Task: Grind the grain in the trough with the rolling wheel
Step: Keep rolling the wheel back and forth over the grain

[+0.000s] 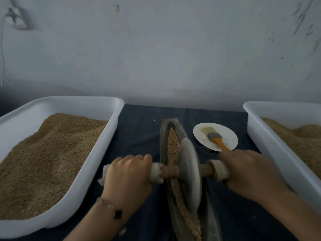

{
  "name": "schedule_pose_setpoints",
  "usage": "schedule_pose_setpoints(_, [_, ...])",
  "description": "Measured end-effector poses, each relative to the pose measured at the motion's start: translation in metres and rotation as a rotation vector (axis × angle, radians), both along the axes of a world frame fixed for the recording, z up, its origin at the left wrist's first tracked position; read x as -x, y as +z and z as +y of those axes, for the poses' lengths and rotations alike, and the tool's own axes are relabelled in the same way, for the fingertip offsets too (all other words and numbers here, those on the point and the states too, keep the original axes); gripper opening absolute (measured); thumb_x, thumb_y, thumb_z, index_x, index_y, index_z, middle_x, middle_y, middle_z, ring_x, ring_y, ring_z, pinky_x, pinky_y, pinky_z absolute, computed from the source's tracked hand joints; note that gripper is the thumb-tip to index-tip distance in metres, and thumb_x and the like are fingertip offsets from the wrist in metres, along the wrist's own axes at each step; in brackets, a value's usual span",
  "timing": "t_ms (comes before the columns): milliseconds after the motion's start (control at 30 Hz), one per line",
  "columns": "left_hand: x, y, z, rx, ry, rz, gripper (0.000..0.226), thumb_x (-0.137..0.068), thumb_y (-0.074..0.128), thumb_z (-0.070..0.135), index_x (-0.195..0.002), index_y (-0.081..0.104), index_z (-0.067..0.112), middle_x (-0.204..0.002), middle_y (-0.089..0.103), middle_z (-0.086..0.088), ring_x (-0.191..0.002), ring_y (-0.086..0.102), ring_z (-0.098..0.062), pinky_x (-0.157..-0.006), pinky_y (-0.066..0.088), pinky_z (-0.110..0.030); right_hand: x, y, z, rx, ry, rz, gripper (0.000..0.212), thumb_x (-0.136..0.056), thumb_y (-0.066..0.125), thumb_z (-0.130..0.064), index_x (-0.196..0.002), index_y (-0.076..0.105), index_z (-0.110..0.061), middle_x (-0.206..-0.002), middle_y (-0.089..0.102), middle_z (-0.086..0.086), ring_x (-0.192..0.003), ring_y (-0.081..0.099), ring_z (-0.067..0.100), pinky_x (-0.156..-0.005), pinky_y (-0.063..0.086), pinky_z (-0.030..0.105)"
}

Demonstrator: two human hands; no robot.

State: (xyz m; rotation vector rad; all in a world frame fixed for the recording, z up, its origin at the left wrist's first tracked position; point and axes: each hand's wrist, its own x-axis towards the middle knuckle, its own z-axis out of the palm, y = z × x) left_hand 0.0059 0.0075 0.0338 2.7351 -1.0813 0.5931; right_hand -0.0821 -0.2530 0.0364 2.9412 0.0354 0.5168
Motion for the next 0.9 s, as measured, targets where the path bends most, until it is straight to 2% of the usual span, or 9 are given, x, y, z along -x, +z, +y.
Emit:
schedule_pose_setpoints(67, [-0.013,0.003,-0.009,-0.030,0.096,0.025,0.027,-0.060,0.077,0.026,-0.069,0.052,0.022,-0.064,0.059,0.006,-0.057,0.056,-0.015,-0.054,0.034,-0.026,-0.024,-0.002,-0.003,-0.020,-0.135,0.043,0.027,-0.067,0.069,-0.027,-0.085,0.050,-0.028,-0.078,0.060,-0.006,-0.067,0.058,0.020,-0.050,0.042,0.030])
schedule_pose_setpoints(200, [-0.043,0.013,-0.029,-0.064,0.209,-0.027,0.015,-0.086,0.056,0.031,-0.090,0.042,0.026,-0.096,0.059,0.008,-0.088,0.055,-0.012,-0.071,0.030,-0.024,-0.066,-0.003,-0.012,-0.134,-0.190,0.060,0.007,-0.082,0.053,-0.022,-0.088,0.050,-0.024,-0.083,0.058,-0.003,-0.081,0.057,0.026,-0.063,0.045,0.036])
schedule_pose_setpoints(300, [-0.031,0.008,-0.020,-0.048,0.211,0.012,0.019,-0.082,0.063,0.030,-0.089,0.045,0.025,-0.091,0.059,0.007,-0.079,0.052,-0.011,-0.070,0.033,-0.024,-0.054,-0.008,-0.011,-0.050,-0.133,-0.038,0.020,-0.074,0.067,-0.016,-0.092,0.058,-0.020,-0.084,0.063,0.000,-0.076,0.057,0.025,-0.063,0.039,0.033])
schedule_pose_setpoints(367, [-0.010,-0.002,-0.006,0.027,0.134,0.005,0.031,-0.061,0.080,0.021,-0.076,0.053,0.020,-0.071,0.058,0.003,-0.060,0.051,-0.015,-0.058,0.040,-0.030,-0.025,-0.015,-0.008,-0.066,-0.039,-0.213,0.035,-0.053,0.079,-0.004,-0.084,0.063,-0.013,-0.073,0.060,0.003,-0.064,0.055,0.026,-0.059,0.033,0.030])
schedule_pose_setpoints(500, [0.011,-0.012,0.011,0.087,0.035,-0.022,0.039,-0.039,0.086,0.014,-0.058,0.053,0.019,-0.052,0.049,0.005,-0.043,0.047,-0.018,-0.043,0.033,-0.028,0.014,-0.019,-0.010,-0.001,0.110,-0.351,0.027,-0.048,0.072,-0.004,-0.071,0.062,-0.011,-0.063,0.054,0.004,-0.054,0.049,0.024,-0.051,0.038,0.030])
schedule_pose_setpoints(633, [-0.013,-0.008,-0.002,0.066,0.101,-0.002,0.029,-0.053,0.084,0.013,-0.064,0.057,0.015,-0.058,0.055,0.001,-0.049,0.052,-0.020,-0.048,0.038,-0.029,-0.017,-0.017,-0.011,-0.027,-0.009,-0.235,0.030,-0.049,0.077,-0.003,-0.074,0.063,-0.009,-0.064,0.059,0.006,-0.055,0.054,0.028,-0.050,0.044,0.036])
schedule_pose_setpoints(733, [-0.039,0.002,-0.026,0.009,0.252,-0.044,0.012,-0.083,0.064,0.026,-0.088,0.055,0.018,-0.085,0.061,0.002,-0.076,0.055,-0.016,-0.070,0.039,-0.028,-0.059,-0.018,-0.012,-0.052,-0.177,-0.136,0.018,-0.072,0.070,-0.013,-0.088,0.061,-0.014,-0.079,0.063,0.005,-0.072,0.057,0.027,-0.061,0.039,0.035])
schedule_pose_setpoints(800, [-0.043,0.005,-0.035,0.012,0.291,-0.084,0.011,-0.086,0.057,0.027,-0.092,0.053,0.019,-0.092,0.060,0.002,-0.083,0.054,-0.016,-0.074,0.034,-0.027,-0.070,-0.020,-0.014,-0.115,-0.188,-0.159,0.010,-0.079,0.065,-0.013,-0.086,0.058,-0.013,-0.080,0.064,0.006,-0.073,0.056,0.028,-0.061,0.031,0.034])
schedule_pose_setpoints(900, [-0.023,0.001,-0.023,-0.001,0.243,-0.096,0.019,-0.075,0.071,0.020,-0.086,0.057,0.016,-0.083,0.061,-0.002,-0.075,0.056,-0.019,-0.070,0.039,-0.031,-0.044,-0.030,-0.010,-0.122,-0.186,-0.188,0.019,-0.073,0.073,-0.010,-0.089,0.061,-0.012,-0.078,0.062,0.005,-0.070,0.055,0.026,-0.061,0.039,0.036])
